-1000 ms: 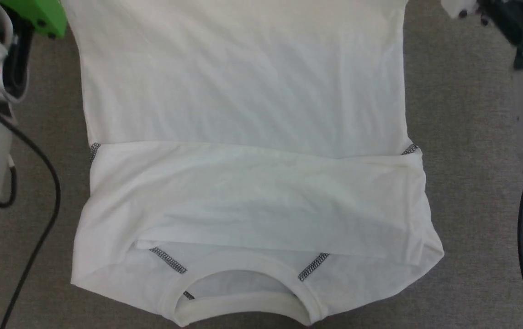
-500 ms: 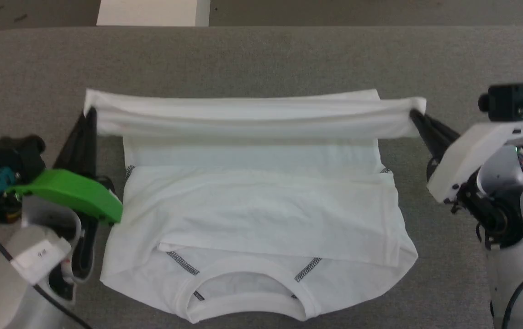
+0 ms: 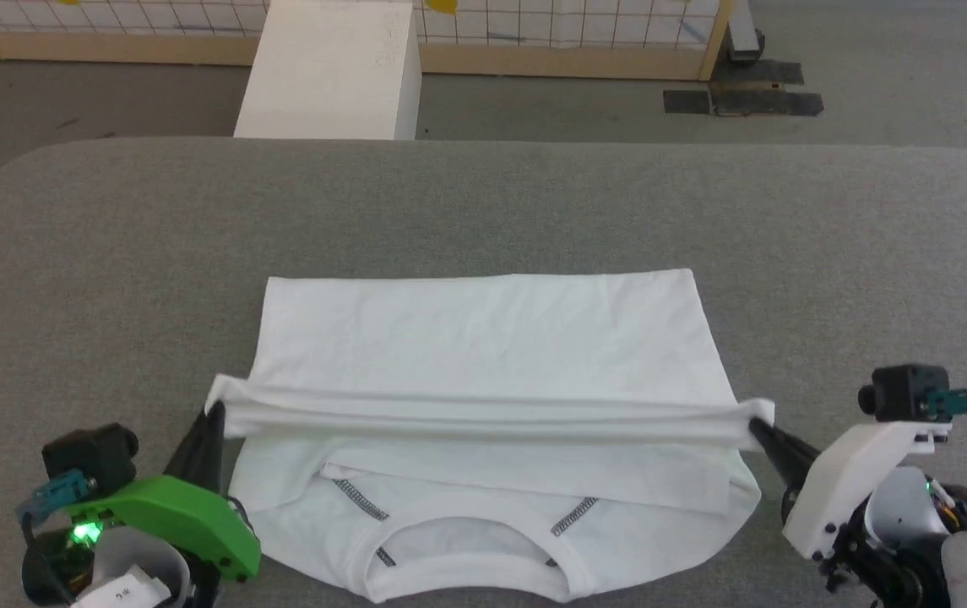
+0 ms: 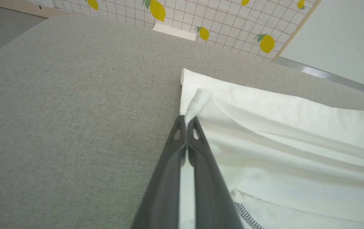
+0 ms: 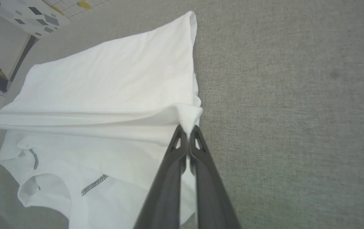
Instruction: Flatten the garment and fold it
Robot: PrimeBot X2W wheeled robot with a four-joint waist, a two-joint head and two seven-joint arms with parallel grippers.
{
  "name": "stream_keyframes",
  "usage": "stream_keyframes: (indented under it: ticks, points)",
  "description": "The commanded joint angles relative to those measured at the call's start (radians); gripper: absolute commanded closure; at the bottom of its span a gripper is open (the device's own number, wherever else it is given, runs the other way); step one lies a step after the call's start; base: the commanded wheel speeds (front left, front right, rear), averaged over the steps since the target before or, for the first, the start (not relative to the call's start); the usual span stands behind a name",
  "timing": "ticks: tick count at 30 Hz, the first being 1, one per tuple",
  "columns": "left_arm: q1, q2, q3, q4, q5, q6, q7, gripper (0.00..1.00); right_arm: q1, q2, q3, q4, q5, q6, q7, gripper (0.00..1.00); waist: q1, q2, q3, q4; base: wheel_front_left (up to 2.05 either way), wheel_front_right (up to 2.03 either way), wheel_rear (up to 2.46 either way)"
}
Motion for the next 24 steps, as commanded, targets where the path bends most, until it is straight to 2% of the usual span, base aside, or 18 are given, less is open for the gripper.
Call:
stream_keyframes:
  ticks: [1,10,19,24]
  points:
    - [0.029,0.007,-0.003,-0.006,-0.008,0.017,0.016,1.0,0.03,0.004,-0.005,-0.004,-0.004,-0.002,0.014,1.0,0.0001,-0.0001,-0.019,0.01,0.0,0.0,0.0]
    - [0.109,0.035,-0.059,-0.017,-0.046,0.092,0.19,1.0,0.127,0.0,0.017,-0.028,-0.035,-0.002,0.127,1.0,0.0001,-0.0001,-0.028,0.02,0.0,0.0,0.0]
    - [0.112,0.023,-0.108,0.057,-0.084,0.101,0.301,1.0,0.149,-0.043,0.072,-0.013,-0.113,-0.002,0.184,1.0,0.0001,-0.0001,-0.023,0.013,0.0,0.0,0.0]
    - [0.115,0.024,-0.115,0.077,-0.105,0.106,0.342,1.0,0.151,-0.045,0.082,0.016,-0.123,-0.002,0.208,1.0,0.0001,-0.0001,-0.028,0.012,0.0,0.0,0.0]
